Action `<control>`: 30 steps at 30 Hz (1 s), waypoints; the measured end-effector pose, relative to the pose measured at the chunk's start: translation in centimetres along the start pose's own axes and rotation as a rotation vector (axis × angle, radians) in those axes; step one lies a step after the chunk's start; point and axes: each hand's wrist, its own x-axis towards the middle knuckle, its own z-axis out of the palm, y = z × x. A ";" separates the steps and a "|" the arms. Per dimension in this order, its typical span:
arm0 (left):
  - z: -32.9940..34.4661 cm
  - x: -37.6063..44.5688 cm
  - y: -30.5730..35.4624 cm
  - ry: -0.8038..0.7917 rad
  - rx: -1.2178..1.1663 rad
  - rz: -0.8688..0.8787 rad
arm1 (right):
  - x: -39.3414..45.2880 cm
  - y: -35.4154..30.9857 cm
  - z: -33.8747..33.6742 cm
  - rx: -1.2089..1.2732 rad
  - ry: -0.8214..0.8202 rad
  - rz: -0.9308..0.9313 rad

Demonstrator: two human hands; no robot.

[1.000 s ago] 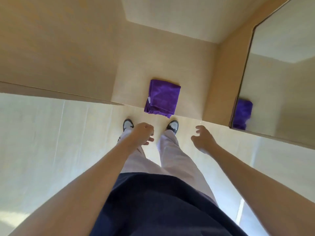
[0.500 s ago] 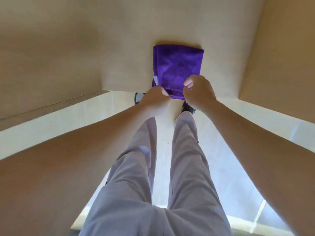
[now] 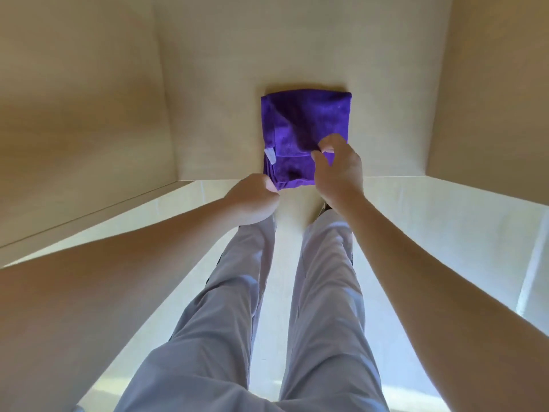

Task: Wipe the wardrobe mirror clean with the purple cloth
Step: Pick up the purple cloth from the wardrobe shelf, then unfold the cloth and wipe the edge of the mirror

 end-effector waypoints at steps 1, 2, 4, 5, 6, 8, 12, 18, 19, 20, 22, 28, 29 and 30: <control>-0.8 -0.6 0.8 0.012 -0.030 0.002 | -0.2 -0.7 -1.5 0.094 0.024 0.023; -1.6 -1.2 1.6 0.026 -0.058 0.008 | -0.5 -1.5 -3.1 0.177 0.052 0.050; -3.3 -2.5 3.4 0.067 -0.119 0.037 | -0.8 -3.3 -6.3 0.281 0.096 0.096; -4.1 -3.2 4.3 0.095 -0.153 0.051 | -1.0 -4.2 -7.8 0.297 0.109 0.105; -4.9 -3.9 5.4 0.125 -0.181 0.058 | -1.2 -5.3 -9.2 0.303 0.120 0.104; -6.4 -5.7 7.4 0.170 -0.187 0.098 | -2.1 -7.4 -11.6 0.308 0.132 0.078; -8.2 -9.3 10.7 0.246 -0.124 0.246 | -5.7 -12.1 -15.3 0.244 0.073 -0.048; -7.0 -14.6 14.0 0.021 -0.052 0.453 | -13.2 -16.5 -18.8 0.287 -0.048 -0.180; -6.7 -15.4 14.1 0.026 -0.017 0.462 | -14.2 -17.3 -19.4 0.339 -0.044 -0.179; -6.4 -16.1 14.1 0.048 -0.017 0.467 | -15.1 -18.0 -20.1 0.387 -0.025 -0.173; -6.1 -17.2 13.5 0.092 -0.146 0.460 | -16.2 -19.4 -21.4 0.482 0.038 -0.170; -9.5 -22.8 12.3 0.265 -0.378 0.592 | -17.6 -22.4 -24.0 0.589 0.187 -0.190; -10.2 -23.9 12.4 0.264 -0.373 0.618 | -17.8 -23.2 -24.2 0.603 0.205 -0.203; -10.8 -24.9 12.4 0.256 -0.356 0.635 | -18.1 -23.9 -24.4 0.609 0.219 -0.220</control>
